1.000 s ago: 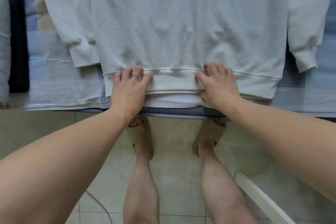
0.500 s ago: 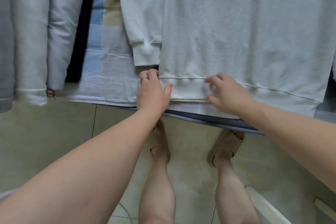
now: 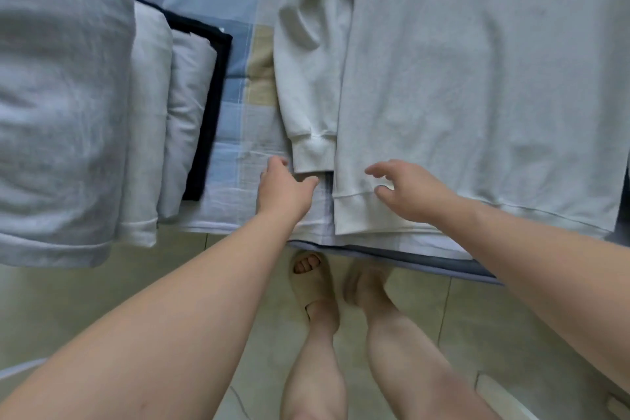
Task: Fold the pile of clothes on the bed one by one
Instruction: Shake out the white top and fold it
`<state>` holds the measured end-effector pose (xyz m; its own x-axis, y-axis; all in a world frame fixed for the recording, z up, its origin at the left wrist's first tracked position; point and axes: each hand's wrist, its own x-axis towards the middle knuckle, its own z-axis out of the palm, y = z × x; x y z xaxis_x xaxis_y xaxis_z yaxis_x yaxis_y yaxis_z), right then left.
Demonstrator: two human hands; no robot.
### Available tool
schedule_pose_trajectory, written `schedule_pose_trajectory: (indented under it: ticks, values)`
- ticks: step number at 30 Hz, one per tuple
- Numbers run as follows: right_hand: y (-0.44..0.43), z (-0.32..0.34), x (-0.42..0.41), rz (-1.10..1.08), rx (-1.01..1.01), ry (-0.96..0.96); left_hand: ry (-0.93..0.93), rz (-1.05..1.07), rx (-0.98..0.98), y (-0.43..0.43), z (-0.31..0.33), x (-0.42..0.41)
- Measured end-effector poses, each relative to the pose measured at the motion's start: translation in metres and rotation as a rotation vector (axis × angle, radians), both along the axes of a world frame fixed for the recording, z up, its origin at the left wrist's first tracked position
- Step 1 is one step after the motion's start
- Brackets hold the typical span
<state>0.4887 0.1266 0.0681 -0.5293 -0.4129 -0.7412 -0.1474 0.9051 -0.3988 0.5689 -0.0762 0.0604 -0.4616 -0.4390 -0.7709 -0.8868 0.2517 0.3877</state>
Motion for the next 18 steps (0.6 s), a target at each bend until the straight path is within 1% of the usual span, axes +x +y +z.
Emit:
schedule_pose_trajectory:
  ticks: [4,7,9,10,11,13,18]
  values:
    - [-0.008,0.004,-0.039,-0.282,-0.066,-0.026,0.017,0.080,0.005,-0.018,0.004,-0.061]
    - [-0.016,0.002,-0.074,-0.359,-0.106,-0.005,-0.009,0.179,0.038,-0.025,-0.001,-0.104]
    - [-0.022,0.000,-0.097,-0.379,-0.122,0.009,-0.069,0.245,0.091,-0.025,-0.007,-0.125]
    - [-0.024,0.000,-0.106,-0.384,-0.122,0.014,-0.101,0.246,0.123,-0.026,-0.007,-0.132]
    - [-0.029,0.003,-0.117,-0.391,-0.122,0.021,-0.126,0.216,0.135,-0.030,-0.005,-0.140]
    - [-0.040,0.016,-0.136,-0.408,-0.127,0.040,-0.113,0.065,0.043,-0.047,0.010,-0.161]
    - [-0.094,0.068,-0.183,-0.450,-0.156,0.137,0.168,-0.335,-0.350,-0.135,0.091,-0.249]
